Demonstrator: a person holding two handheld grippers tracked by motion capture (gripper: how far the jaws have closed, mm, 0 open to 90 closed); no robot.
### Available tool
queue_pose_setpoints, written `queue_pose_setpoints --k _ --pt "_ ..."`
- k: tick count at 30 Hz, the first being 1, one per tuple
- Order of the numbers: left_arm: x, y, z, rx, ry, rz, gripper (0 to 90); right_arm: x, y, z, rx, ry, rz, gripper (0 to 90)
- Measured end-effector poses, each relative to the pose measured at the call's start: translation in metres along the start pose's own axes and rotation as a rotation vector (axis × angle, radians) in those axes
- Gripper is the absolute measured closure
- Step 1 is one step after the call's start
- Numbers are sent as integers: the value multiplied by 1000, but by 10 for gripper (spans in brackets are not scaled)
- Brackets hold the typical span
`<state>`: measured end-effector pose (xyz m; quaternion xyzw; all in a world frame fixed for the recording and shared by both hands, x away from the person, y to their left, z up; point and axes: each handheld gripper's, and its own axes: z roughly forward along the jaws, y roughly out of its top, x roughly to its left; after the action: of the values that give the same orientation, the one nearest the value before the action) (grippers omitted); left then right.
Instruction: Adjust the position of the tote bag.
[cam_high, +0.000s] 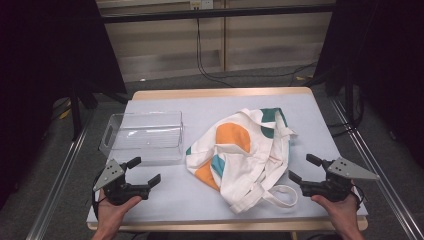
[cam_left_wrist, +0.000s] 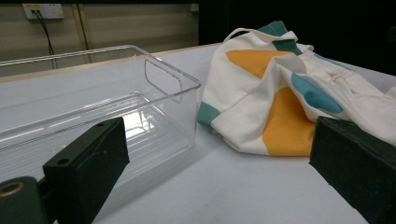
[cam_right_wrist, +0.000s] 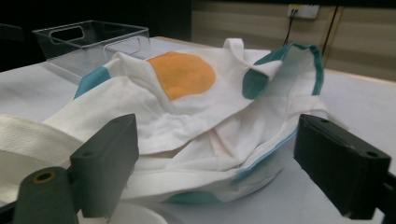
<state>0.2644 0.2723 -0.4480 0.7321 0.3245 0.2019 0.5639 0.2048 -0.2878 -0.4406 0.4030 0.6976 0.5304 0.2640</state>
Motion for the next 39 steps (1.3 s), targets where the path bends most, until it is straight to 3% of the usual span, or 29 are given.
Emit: queue_pose_setpoints --k 2,7,13,25,30,31,35,39 --pt "0 0 0 12 -9 14 43 0 0 0 2 3 1 152" --pt "-3 -1 3 23 -19 -4 44 -1 2 2 10 15 18 184" --pt "-1 0 3 29 -14 8 51 -2 5 6 26 22 23 218" --pt "-4 0 3 45 -22 6 71 -2 8 20 91 86 26 274" --pt "-5 1 3 44 -38 -2 73 -2 10 27 132 119 37 316" --pt "-5 1 4 49 -30 2 74 -3 9 29 146 128 32 317" --pt "-5 0 7 86 -62 -12 99 -6 10 41 206 154 28 309" --pt "-6 1 6 91 -46 0 96 -7 13 46 227 164 30 309"
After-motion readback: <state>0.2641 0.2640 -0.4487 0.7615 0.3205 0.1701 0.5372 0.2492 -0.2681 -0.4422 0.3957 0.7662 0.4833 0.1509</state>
